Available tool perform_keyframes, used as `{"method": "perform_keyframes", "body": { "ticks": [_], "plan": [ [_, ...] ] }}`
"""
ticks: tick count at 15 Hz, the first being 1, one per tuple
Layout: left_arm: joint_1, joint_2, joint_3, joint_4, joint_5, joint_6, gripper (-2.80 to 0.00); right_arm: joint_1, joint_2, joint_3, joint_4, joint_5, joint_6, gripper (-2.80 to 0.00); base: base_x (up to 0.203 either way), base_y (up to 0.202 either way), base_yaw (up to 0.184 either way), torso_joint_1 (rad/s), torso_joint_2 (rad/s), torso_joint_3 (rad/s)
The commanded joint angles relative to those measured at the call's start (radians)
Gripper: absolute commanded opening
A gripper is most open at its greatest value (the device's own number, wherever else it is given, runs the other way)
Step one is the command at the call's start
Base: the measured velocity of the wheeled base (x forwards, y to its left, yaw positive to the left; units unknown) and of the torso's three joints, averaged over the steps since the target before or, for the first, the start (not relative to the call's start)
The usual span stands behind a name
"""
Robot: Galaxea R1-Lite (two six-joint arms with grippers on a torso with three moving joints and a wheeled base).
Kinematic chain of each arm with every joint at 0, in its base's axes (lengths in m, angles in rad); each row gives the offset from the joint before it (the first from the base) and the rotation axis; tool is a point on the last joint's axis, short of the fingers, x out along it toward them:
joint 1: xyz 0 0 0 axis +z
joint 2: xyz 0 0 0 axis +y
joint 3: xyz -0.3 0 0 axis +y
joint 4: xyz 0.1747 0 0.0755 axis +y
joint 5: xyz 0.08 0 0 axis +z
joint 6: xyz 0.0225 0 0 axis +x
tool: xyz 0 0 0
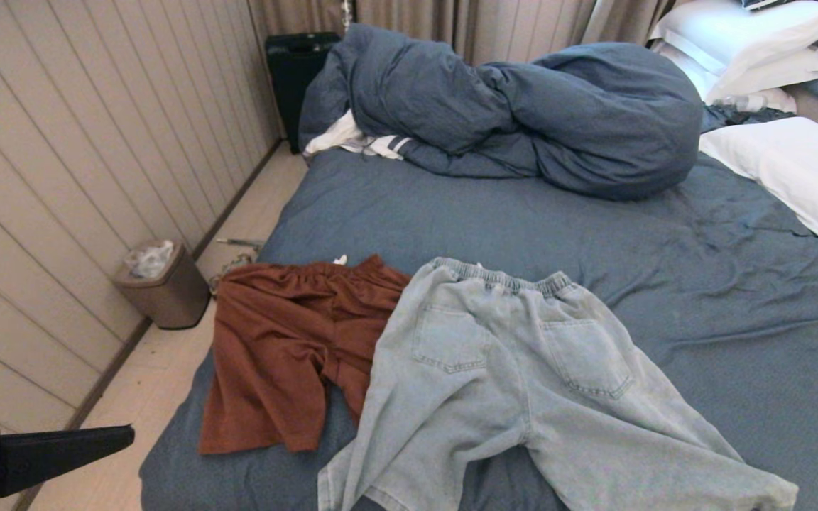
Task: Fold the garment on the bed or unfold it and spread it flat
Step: Fold the blue shorts
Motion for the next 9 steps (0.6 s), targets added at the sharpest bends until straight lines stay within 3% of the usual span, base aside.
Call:
{"method": "perform_keyframes", "body": {
  "ticks": [1,4,6,9],
  "plan": [
    [-0.055,0.119,-0.038,-0.029,0.003,-0.016,-2.80,0.000,0.002,-0.056,0.126,0.002,0.000,-2.80,0.000,0.000,0.000,0.000,0.00,0.000],
    [-0.123,0.276,-0.165,-0.073,0.049,-0.060,-2.80,-0.003,0.139,-0.280,0.262,0.043,0.018,-2.80,0.000,0.000,0.000,0.000,0.00,0.000],
    [-0.213,0.340,-0.256,-0.083,0.113,-0.095,-2.80,-0.002,0.374,-0.400,0.268,0.057,0.064,-2.80,0.000,0.000,0.000,0.000,0.00,0.000],
    [-0.275,0.436,-0.342,-0.110,0.158,-0.146,-2.80,-0.005,0.783,-0.585,0.206,0.066,0.135,-2.80,0.000,0.000,0.000,0.000,0.00,0.000]
  ]
}}
